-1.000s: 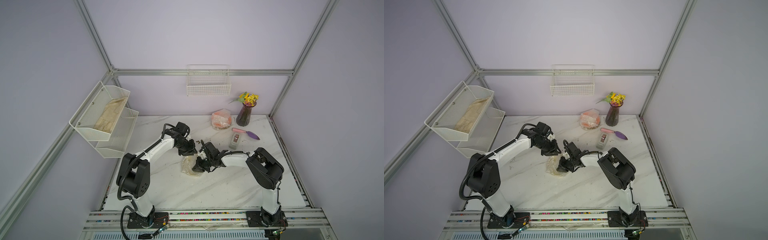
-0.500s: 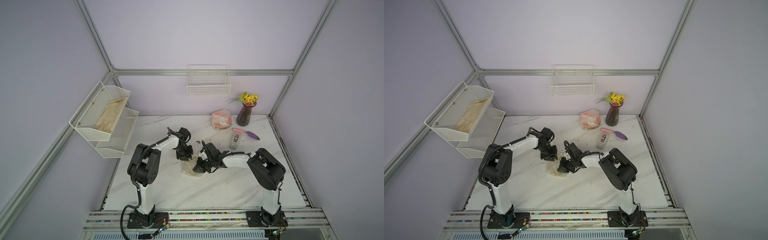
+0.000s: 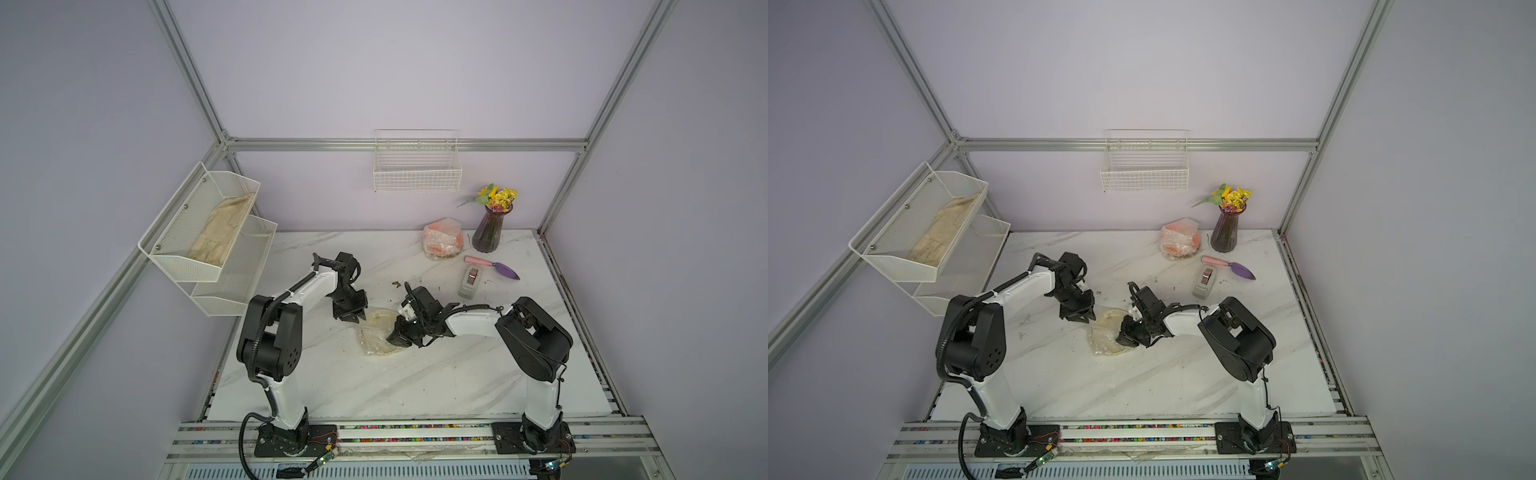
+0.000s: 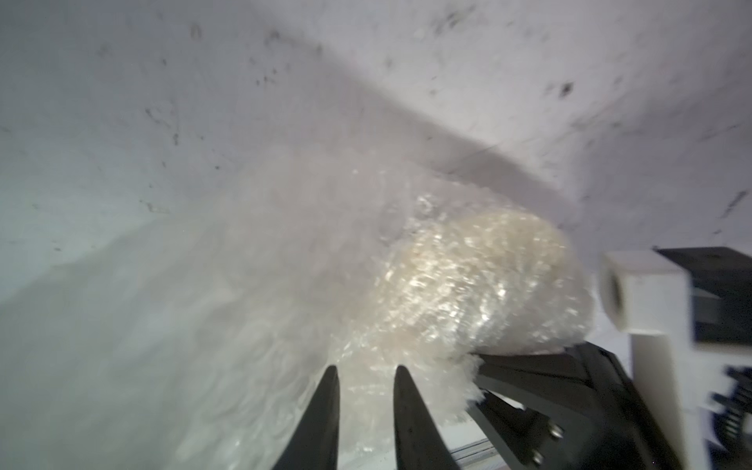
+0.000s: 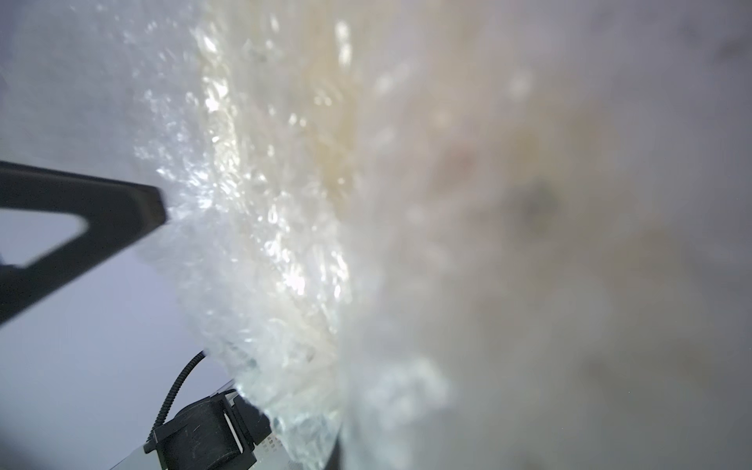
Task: Wrap dinner plates in bubble wrap
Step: Wrap the plate in the bubble wrap.
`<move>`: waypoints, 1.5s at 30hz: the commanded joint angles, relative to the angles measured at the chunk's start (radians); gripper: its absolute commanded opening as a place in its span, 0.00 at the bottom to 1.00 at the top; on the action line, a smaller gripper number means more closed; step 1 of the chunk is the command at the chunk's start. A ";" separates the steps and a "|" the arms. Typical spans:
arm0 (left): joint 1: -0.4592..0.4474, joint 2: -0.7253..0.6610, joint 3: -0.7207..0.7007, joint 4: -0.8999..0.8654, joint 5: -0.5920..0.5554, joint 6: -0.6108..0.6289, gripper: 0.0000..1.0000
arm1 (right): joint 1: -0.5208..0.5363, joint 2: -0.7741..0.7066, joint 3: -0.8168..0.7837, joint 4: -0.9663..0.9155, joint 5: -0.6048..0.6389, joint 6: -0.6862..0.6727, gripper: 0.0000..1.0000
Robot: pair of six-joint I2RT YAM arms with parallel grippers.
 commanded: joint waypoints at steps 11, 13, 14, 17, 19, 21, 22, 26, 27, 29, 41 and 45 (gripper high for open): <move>-0.165 0.072 -0.091 0.125 0.090 -0.083 0.20 | -0.006 0.037 -0.030 -0.236 0.109 -0.022 0.00; -0.163 0.073 -0.167 0.146 0.070 -0.073 0.17 | -0.006 0.023 -0.018 -0.258 0.118 -0.035 0.02; -0.161 0.077 -0.202 0.163 0.064 -0.067 0.15 | -0.006 0.013 -0.010 -0.270 0.118 -0.041 0.06; -0.150 0.091 -0.266 0.200 0.048 -0.065 0.10 | -0.013 -0.024 0.030 -0.291 0.091 -0.056 0.18; -0.145 0.099 -0.280 0.214 0.048 -0.063 0.09 | -0.026 -0.046 0.046 -0.276 0.052 -0.046 0.20; -0.143 0.106 -0.286 0.218 0.046 -0.063 0.08 | -0.030 -0.059 0.065 -0.231 0.020 -0.017 0.20; -0.143 0.104 -0.290 0.226 0.046 -0.066 0.08 | -0.030 -0.058 0.072 -0.183 0.001 0.003 0.18; -0.143 0.101 -0.290 0.231 0.041 -0.066 0.07 | -0.031 0.007 0.098 -0.089 -0.037 0.054 0.12; -0.143 0.095 -0.290 0.230 0.037 -0.066 0.07 | -0.030 0.026 0.100 -0.070 -0.039 0.060 0.11; -0.143 0.087 -0.288 0.230 0.036 -0.065 0.07 | -0.033 0.058 0.093 -0.056 -0.022 0.062 0.10; -0.008 -0.135 -0.123 0.039 -0.119 0.031 0.43 | -0.047 0.096 0.038 -0.272 0.103 -0.055 0.02; 0.077 -0.168 -0.074 -0.012 -0.175 0.090 0.63 | -0.047 0.093 0.037 -0.272 0.104 -0.055 0.02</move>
